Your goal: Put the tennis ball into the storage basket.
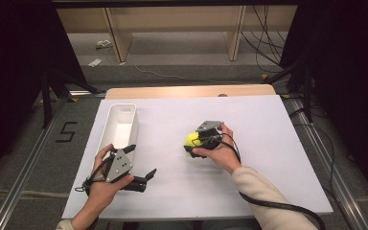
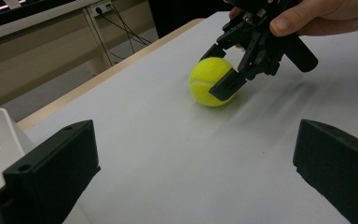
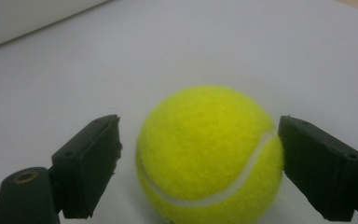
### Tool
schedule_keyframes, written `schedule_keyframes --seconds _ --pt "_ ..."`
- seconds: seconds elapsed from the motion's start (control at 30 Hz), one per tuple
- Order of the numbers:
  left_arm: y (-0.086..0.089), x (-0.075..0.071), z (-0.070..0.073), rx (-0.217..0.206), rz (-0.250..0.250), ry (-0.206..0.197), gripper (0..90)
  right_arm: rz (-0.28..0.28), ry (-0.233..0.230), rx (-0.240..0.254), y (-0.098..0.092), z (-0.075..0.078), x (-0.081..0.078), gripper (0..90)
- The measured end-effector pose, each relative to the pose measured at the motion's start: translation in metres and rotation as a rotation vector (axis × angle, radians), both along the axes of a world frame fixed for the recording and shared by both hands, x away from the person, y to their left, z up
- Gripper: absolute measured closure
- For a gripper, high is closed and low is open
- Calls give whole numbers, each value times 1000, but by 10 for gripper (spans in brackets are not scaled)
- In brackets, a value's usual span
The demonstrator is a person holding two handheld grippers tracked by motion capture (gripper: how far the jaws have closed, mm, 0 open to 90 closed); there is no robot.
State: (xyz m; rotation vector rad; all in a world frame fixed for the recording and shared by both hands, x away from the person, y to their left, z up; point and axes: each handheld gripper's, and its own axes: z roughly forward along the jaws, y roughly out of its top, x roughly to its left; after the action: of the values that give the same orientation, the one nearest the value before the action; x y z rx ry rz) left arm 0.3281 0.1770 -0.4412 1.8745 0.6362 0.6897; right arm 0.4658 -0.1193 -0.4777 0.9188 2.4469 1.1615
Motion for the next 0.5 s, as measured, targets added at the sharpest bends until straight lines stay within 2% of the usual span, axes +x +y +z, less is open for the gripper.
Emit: schedule_keyframes --seconds 0.5 --pt "0 0 0 1 -2 -3 0 -7 8 -28 6 -9 6 161"
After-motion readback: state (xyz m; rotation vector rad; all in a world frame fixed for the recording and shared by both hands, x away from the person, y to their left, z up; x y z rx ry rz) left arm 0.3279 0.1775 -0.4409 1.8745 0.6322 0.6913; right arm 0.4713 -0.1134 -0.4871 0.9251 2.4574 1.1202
